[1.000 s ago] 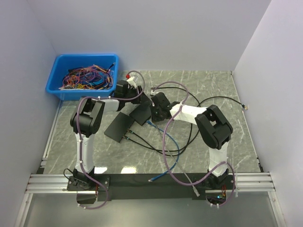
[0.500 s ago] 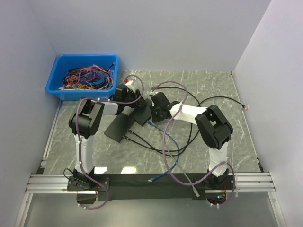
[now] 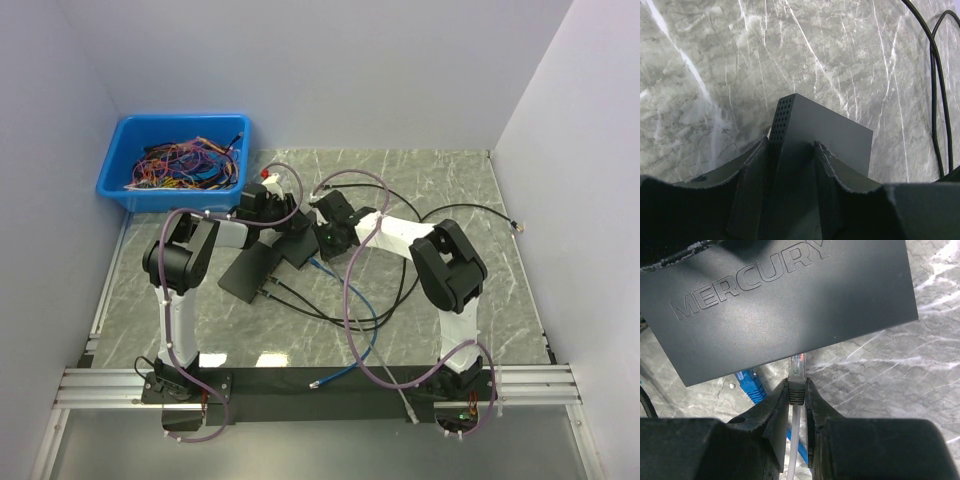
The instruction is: Insert the plug into the switch port
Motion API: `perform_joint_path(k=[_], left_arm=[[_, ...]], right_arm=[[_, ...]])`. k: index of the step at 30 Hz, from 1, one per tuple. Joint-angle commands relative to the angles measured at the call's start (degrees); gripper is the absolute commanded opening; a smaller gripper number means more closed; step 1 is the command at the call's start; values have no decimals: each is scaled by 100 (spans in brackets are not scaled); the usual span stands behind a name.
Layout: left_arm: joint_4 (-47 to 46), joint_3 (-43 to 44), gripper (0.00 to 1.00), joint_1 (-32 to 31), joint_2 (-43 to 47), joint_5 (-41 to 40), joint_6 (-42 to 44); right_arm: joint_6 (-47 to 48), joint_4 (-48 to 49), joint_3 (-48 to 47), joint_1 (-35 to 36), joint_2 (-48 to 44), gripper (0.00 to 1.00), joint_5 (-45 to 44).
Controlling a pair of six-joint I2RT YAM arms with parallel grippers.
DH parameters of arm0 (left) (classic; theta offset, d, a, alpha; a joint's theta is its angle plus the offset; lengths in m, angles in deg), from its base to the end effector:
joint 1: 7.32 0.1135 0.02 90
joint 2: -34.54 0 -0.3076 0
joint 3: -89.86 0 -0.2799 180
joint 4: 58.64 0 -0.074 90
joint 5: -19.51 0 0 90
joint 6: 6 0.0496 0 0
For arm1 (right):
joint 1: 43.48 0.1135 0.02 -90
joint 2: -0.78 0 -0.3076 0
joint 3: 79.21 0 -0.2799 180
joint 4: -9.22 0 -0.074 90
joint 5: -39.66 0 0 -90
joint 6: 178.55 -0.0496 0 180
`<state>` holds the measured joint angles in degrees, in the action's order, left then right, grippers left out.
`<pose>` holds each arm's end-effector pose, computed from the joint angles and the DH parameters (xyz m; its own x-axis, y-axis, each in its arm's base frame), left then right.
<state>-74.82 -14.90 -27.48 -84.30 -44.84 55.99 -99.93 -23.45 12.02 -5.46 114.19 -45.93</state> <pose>0.4399 -0.1844 0.1353 -0.6970 -0.1951 -0.6901 0.3897 0.7047 -0.5929 0.3626 0.2884 0.1752 -0.7776 -0.3582 -0.5167 -0.5033 0.8472 0.1700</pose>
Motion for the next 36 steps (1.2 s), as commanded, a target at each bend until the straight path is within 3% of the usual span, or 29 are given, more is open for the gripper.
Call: perform_joint_path(k=[1, 23, 31, 36], left_arm=[[263, -144, 45, -137, 274, 388, 173], [368, -196, 44, -278, 187, 748, 551], [316, -196, 44, -313, 64, 1020, 586], [368, -144, 43, -330, -24, 1039, 604]], right_arm=[[232, 368, -393, 127, 76, 0, 245], [1383, 1747, -112, 39, -345, 0, 219], [1393, 2021, -270, -93, -144, 0, 175], [1191, 1907, -691, -163, 243, 0, -325]])
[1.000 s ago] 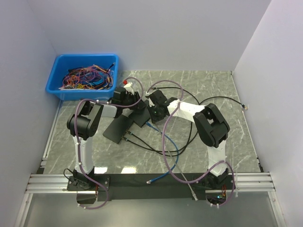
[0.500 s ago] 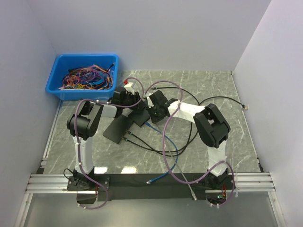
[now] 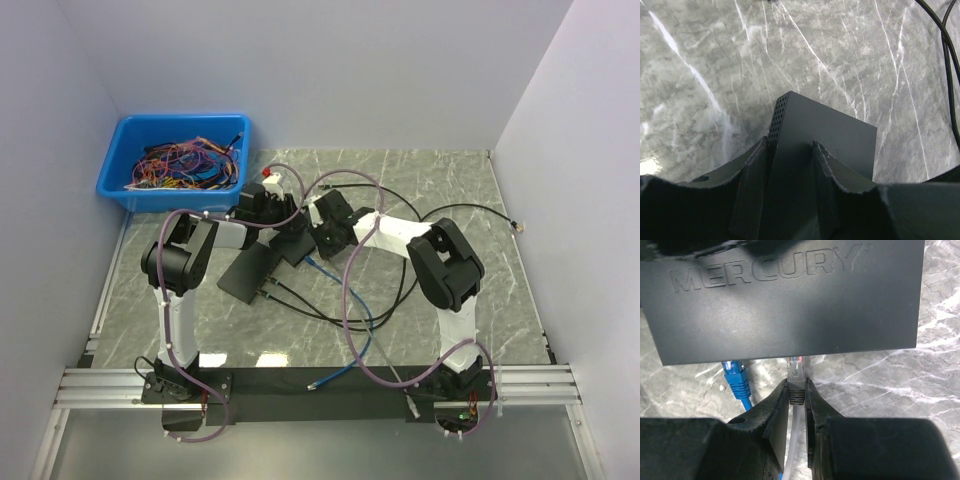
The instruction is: Insert the plug into the switch port
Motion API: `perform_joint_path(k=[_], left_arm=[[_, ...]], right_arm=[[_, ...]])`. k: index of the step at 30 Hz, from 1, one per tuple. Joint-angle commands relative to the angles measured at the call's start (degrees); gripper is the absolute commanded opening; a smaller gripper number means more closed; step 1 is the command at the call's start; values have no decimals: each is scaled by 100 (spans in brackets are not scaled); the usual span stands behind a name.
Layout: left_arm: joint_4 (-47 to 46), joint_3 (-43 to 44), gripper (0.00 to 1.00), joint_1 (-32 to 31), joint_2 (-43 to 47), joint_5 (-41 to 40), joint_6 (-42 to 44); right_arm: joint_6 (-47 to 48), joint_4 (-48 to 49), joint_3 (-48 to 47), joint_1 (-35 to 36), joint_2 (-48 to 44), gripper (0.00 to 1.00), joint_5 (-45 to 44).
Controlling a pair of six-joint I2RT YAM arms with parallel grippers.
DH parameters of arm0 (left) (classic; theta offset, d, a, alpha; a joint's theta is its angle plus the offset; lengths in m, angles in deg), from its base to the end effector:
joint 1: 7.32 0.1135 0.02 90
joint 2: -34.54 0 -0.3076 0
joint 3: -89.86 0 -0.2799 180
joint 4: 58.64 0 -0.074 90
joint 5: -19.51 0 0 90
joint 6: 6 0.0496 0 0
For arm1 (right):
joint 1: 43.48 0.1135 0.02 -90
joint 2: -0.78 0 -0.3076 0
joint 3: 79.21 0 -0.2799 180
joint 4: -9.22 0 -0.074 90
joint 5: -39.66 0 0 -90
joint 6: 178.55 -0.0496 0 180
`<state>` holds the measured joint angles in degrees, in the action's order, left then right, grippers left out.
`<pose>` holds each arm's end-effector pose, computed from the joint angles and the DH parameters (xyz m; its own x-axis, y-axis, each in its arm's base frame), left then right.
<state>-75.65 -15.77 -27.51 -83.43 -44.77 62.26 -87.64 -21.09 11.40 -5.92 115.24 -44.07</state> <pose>0.4366 -0.1835 0.1390 -0.6403 -0.1201 -0.7587 0.4715 0.7182 -0.5117 0.3700 0.2914 0.1734 -0.6419 -0.5135 -0.5695 -0.6654 0.7421 0.0808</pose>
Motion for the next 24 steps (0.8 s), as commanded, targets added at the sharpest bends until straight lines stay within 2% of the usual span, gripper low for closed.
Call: perform_joint_path(k=[1, 5, 10, 15, 16, 19, 24], left_arm=[[460, -65, 43, -328, -103, 1023, -15], [486, -100, 43, -337, -42, 1006, -6], [522, -74, 43, -346, -68, 1032, 11], [548, -74, 43, -407, -121, 1076, 20], [557, -74, 43, -425, -129, 1067, 20], [548, -65, 43, -442, -182, 1128, 47], [618, 110, 43, -451, -287, 1322, 126]], right_arm=[[-73, 1653, -718, -144, 173, 0, -599], [-503, 1381, -886, -170, 314, 0, -1309], [-714, 1503, -780, -188, 314, 0, -1321], [-610, 1784, -657, -161, 209, 0, -575], [-487, 1785, -561, -153, 165, 0, -156], [-180, 2144, -368, -13, -54, 0, 277], [199, 2153, -297, 208, -151, 0, 726]])
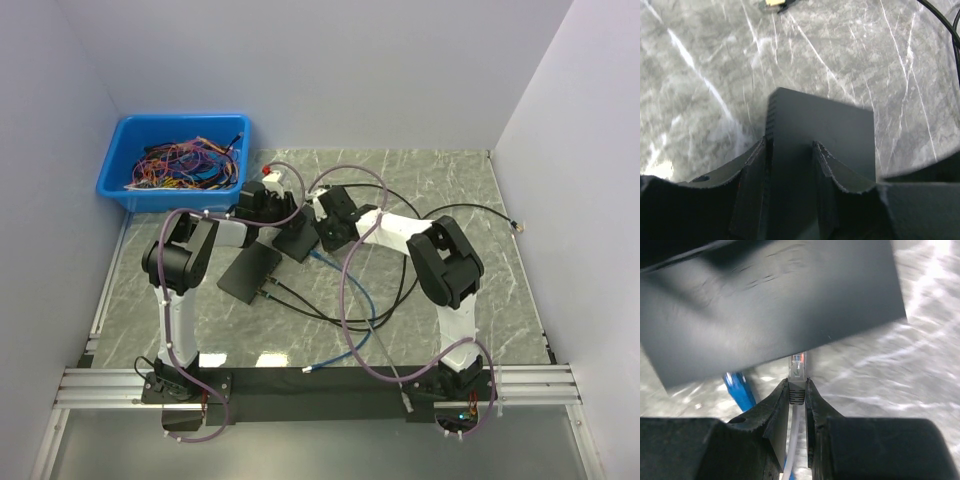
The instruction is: Insert the plug into the switch port
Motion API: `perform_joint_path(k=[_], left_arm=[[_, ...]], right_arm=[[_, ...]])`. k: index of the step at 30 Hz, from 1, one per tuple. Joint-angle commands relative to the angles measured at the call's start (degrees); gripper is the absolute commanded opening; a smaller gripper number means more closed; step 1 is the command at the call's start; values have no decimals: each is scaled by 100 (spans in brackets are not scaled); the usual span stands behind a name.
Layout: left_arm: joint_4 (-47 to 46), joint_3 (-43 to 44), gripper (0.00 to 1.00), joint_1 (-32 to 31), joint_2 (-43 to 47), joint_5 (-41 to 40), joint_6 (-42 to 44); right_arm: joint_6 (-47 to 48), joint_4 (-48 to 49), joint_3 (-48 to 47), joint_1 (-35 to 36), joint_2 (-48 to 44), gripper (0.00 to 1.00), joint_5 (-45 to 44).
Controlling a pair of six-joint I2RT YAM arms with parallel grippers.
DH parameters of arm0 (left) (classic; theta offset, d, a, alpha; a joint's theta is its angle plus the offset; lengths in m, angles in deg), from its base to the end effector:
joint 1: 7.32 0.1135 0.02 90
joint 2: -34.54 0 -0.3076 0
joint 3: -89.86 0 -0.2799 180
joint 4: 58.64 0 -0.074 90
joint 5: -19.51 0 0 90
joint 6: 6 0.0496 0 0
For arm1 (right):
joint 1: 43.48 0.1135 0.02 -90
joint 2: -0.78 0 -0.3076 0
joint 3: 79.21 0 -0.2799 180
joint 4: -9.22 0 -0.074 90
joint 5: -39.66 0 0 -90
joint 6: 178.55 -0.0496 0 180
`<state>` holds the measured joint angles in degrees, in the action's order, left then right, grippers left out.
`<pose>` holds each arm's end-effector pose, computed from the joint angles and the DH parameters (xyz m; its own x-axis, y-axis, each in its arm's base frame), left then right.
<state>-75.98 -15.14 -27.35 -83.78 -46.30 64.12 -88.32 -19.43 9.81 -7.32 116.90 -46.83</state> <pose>0.4410 -0.1824 0.1400 -0.6110 -0.1074 -0.7843 0.4793 0.7383 -0.4745 0.3872 0.2867 0.1711 -0.6489 -0.4792 -0.5909 -0.6207 0.7826 0.0470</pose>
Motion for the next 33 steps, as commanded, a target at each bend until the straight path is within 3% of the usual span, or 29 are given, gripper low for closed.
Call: perform_joint_path(k=[1, 6, 16, 28, 33], left_arm=[[677, 82, 43, -467, -296, 1519, 1], [696, 136, 43, -475, -358, 1598, 2], [635, -321, 42, -528, -227, 1326, -402], [616, -813, 41, -783, -174, 1176, -657], [275, -1226, 42, -809, -51, 1326, -964]], right_arm=[[267, 2022, -68, 382, -344, 0, 1072], [197, 2076, -49, 409, -292, 0, 994], [-462, 1460, -876, 207, 359, 0, -227], [-287, 2295, -384, 154, -114, 0, -342], [205, 3051, 82, 102, -537, 0, 131]])
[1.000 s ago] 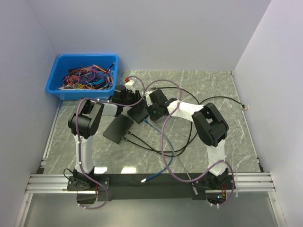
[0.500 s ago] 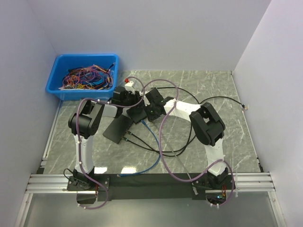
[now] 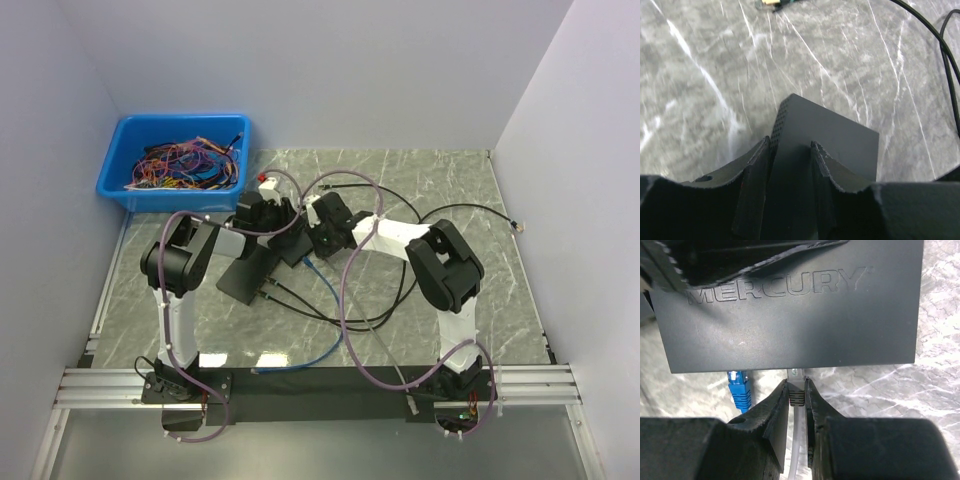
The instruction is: Insert the plug into the switch port
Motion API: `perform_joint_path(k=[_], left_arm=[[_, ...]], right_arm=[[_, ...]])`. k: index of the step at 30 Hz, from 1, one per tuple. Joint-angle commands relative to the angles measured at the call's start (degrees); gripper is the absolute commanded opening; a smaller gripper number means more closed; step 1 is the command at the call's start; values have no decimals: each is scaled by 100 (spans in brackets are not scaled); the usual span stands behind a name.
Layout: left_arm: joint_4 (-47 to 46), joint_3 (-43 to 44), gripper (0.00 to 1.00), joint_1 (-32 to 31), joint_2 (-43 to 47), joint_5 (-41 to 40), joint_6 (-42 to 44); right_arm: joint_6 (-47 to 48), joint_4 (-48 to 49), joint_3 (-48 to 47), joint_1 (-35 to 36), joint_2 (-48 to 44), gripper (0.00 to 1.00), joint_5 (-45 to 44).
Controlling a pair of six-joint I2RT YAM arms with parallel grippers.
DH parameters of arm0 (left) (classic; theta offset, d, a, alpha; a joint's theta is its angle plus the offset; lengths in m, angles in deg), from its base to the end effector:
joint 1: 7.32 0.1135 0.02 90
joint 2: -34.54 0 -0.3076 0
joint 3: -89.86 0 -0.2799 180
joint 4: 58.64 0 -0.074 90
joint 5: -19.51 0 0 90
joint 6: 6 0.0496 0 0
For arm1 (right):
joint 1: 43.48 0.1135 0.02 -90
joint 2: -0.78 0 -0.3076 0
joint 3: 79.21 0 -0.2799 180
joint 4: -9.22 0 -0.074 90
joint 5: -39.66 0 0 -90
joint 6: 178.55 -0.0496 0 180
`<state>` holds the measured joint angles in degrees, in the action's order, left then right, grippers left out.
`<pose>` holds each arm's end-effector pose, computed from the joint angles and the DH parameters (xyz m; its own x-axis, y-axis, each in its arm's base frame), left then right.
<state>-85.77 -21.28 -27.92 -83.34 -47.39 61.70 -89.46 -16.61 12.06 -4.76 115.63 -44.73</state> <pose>0.4222 -0.1795 0.1295 -0.5750 -0.1567 -0.8030 0.4823 0.7279 -0.4874 0.3688 0.3019 0.1722 -0.6250 -0.4808 -0.6150 -0.6597 0.7465 0.0868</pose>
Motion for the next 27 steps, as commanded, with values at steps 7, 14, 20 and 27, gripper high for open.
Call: perform_joint_path(k=[7, 14, 20, 27], left_arm=[[1156, -780, 43, -945, -173, 1610, -652], [1112, -727, 42, -1174, -191, 1857, -608], [998, -710, 41, -1166, -314, 1919, -723], [1595, -253, 41, -1025, -226, 1252, -679]], right_arm=[[759, 2761, -423, -216, -315, 0, 1002], [741, 2831, -1003, -207, 64, 0, 1276], [872, 2489, -1680, -216, 433, 0, 1294], [733, 2619, -971, -251, 170, 16, 960]])
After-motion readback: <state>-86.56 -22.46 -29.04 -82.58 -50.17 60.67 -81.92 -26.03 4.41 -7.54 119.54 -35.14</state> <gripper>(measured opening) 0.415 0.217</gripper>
